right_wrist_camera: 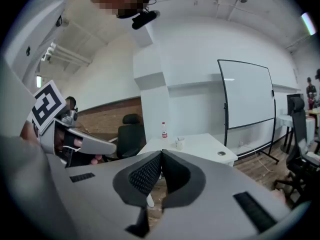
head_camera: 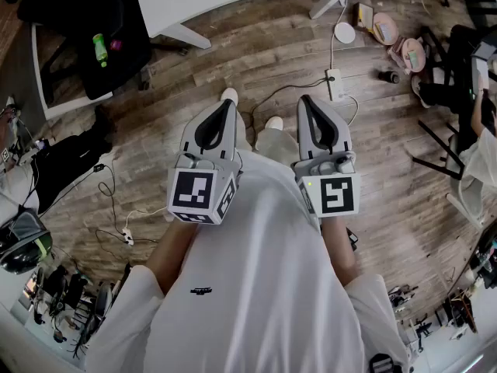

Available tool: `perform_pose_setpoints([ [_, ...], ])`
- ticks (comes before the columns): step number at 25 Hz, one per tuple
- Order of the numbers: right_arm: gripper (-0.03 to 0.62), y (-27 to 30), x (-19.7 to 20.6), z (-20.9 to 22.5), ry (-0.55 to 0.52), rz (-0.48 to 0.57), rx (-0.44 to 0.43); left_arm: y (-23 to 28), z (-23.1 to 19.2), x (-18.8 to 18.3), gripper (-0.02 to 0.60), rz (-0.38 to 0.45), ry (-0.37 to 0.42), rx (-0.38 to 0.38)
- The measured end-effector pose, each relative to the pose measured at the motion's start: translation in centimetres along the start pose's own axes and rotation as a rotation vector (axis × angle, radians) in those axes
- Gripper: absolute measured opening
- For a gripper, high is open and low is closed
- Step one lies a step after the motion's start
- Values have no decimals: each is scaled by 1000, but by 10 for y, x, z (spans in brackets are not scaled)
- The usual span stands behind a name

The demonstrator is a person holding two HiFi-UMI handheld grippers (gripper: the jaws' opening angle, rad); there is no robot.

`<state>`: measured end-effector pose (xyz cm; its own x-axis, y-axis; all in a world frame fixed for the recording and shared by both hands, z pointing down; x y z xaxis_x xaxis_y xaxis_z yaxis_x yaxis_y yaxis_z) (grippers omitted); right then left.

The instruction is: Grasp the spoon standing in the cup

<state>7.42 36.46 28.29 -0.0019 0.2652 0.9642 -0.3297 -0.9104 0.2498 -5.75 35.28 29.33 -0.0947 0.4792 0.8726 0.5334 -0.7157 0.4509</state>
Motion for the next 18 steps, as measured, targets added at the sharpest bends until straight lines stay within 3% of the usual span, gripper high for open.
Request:
perform_pose_setpoints([
  [4, 3, -30, 2, -21, 37, -13, -4, -13, 18, -3, 2, -1, 16, 25],
  [8, 3, -36, 0, -38, 9, 6, 22, -28, 16, -7, 2, 38, 33, 44],
  [14, 3, -5, -15, -79, -3, 28, 40, -51, -33, -28, 1, 88, 63, 63],
  [18, 3, 24, -24, -97, 56, 68, 76, -52, -74, -35, 2, 107, 77, 83],
])
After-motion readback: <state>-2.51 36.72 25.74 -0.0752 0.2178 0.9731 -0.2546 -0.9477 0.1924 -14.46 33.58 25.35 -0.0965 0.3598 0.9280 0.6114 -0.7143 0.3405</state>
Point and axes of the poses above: the fingertips, and each gripper's own axes: y forward along the fingers, z to its right, x out of its underside, the point moved 1 cm from there along -y, backward along the fingers, and after that the axes turned 2 degrees about z, right-handed, at the moved point
